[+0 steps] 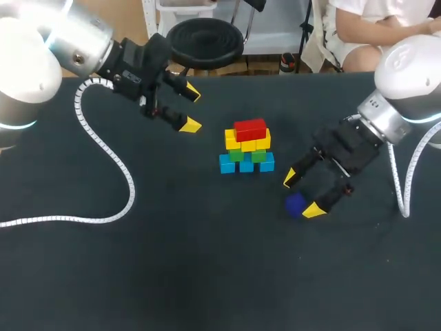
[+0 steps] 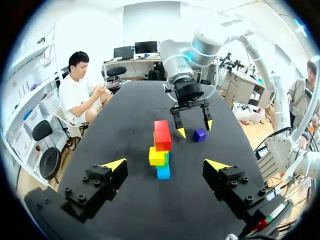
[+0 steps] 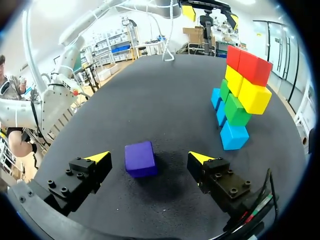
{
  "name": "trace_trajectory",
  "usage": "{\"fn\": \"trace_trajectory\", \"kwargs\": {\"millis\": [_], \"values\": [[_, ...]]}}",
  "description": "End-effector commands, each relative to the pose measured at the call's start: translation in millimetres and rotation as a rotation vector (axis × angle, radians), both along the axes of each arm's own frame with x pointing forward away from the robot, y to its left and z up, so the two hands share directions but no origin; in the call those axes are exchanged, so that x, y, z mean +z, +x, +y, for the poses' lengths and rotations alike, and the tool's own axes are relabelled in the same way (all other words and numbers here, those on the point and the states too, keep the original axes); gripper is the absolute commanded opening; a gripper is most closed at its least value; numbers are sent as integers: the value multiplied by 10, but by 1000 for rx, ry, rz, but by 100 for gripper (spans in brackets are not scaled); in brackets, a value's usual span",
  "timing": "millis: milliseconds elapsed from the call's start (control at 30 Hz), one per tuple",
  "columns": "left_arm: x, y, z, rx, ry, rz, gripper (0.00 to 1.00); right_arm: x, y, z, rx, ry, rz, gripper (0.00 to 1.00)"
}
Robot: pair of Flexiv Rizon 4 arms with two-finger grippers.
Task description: Place the blue cubes, place green cubes on the blue cubes, place the yellow cubes on the green cubes, then place the red cubes on the yellow cubes, and place purple cube on the red cubes.
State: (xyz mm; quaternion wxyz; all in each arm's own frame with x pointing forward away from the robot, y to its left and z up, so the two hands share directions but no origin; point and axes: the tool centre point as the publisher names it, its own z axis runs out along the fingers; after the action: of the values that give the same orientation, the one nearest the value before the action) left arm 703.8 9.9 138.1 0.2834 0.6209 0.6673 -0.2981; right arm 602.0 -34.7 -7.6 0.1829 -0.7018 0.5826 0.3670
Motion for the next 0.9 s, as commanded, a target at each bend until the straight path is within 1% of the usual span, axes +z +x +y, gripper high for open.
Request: {"fn": "trace_trajectory", "kwargs": {"millis": [33,67,100,167,200,233,267,300,467,600,667,767,833,867,900], "values": [[-3,-2,7,-1,-2,-2,100,-13,-16,13,-8,-7,-5,87],[-3,-2,7,-1,-2,-2,100,-15,-16,16,-15,-12,-5,53],[-3,-2,7,-1,-2,-2,100,-18,-15,18,-16,-13,-5,43],[-3,-2,7,-1,-2,-2,100,-28,-8,22,-23,-22,-3,39],[-3,-2,7,-1,-2,-2,100,-33,-6,22,-25,-22,-2,34],[-3,-2,7,-1,-2,-2,100,-34,-6,22,-26,-21,-2,25],[-3,-2,7,-1,-2,-2,100,-35,-6,25,-31,-28,-1,15],[-3,-2,7,-1,-2,-2,100,-37,-6,27,-31,-28,-1,0],[-3,-2,7,-1,-2,-2,100,30,-30,42,-73,-15,7,0],[-3,-2,7,-1,-2,-2,100,149,-50,54,-136,12,55,0],[-3,-2,7,-1,-2,-2,100,236,-57,72,-150,21,63,0],[-3,-2,7,-1,-2,-2,100,384,-66,127,-157,9,77,0],[-3,-2,7,-1,-2,-2,100,473,-63,161,-151,11,70,0],[-3,-2,7,-1,-2,-2,100,515,-65,182,-173,2,78,0],[-3,-2,7,-1,-2,-2,100,560,-66,203,-142,32,68,0]]}}
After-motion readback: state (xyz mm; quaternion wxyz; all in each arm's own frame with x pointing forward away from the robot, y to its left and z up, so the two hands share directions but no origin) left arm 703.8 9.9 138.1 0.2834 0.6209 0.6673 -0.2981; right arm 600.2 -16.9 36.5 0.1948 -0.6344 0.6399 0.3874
